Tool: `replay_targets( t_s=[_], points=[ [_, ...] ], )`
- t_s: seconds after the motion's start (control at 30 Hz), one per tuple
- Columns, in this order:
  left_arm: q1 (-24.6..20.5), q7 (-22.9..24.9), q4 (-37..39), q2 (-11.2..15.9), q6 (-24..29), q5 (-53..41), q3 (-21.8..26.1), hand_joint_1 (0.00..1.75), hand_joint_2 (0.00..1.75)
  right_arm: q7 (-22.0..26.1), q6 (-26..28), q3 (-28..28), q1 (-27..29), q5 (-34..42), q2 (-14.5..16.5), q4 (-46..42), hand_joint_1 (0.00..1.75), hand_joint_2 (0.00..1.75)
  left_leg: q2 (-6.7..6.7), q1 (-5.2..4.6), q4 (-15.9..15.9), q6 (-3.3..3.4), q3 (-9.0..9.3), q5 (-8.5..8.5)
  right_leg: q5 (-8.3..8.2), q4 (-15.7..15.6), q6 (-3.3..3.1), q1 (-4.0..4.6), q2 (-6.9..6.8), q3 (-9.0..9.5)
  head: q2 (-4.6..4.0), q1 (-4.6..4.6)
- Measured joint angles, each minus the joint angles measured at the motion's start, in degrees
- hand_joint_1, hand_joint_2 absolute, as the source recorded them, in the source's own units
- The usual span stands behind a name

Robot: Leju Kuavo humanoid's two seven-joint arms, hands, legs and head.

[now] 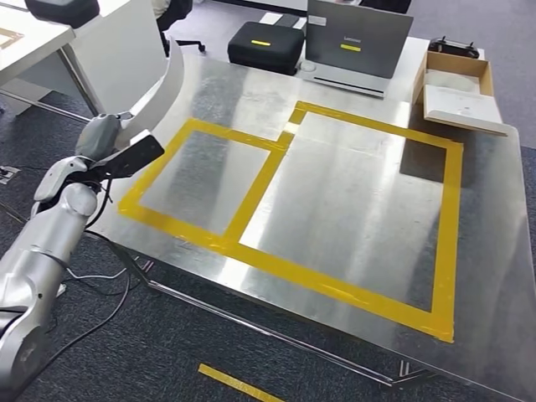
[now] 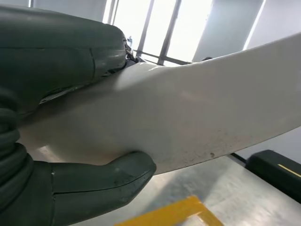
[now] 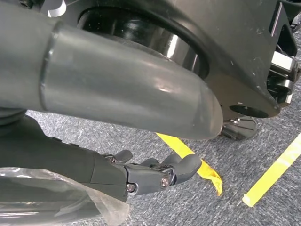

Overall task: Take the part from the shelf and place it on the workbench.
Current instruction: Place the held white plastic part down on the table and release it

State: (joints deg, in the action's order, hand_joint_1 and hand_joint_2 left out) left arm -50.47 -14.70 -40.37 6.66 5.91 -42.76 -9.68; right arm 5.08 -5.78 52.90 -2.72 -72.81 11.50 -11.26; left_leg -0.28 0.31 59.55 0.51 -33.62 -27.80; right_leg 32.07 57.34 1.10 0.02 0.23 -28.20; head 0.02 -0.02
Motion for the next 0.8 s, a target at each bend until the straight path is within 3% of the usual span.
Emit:
replay_targets(
  t_s=[0.3, 0.67, 0.8],
  points=[
    [-0.9, 0.7, -2.2, -3.4, -4.7, 1.8, -4.2, 1.75, 1.75, -1.4, 0.0, -0.1, 0.0, 0.0, -0.1, 0.0, 0.00, 0.00, -0.02, 0.01, 0.0, 0.00, 0.00, 0.00, 0.00, 0.0, 0.01, 0.01, -0.07, -0.01, 0.00, -0.01],
    [-1.1, 3.3, -5.0, -3.9, -2.4, 0.4, -9.6, 1.75, 1.75, -1.3, 0.3, -0.1, 0.1, 0.2, -0.1, 0.0, 0.00, 0.00, 0.02, 0.01, 0.0, -0.01, 0.01, 0.01, -0.01, 0.0, 0.02, 0.01, 0.01, 0.00, 0.00, -0.01],
    [-0.9, 3.3, -5.0, -3.6, -1.7, 0.4, -9.9, 0.00, 1.75, -1.3, 0.4, -0.1, 0.2, 0.4, -0.1, 0.0, 0.00, 0.00, 0.01, 0.01, 0.0, -0.01, 0.00, 0.02, 0.00, 0.0, 0.02, 0.01, -0.01, -0.01, 0.00, -0.01]
  ],
)
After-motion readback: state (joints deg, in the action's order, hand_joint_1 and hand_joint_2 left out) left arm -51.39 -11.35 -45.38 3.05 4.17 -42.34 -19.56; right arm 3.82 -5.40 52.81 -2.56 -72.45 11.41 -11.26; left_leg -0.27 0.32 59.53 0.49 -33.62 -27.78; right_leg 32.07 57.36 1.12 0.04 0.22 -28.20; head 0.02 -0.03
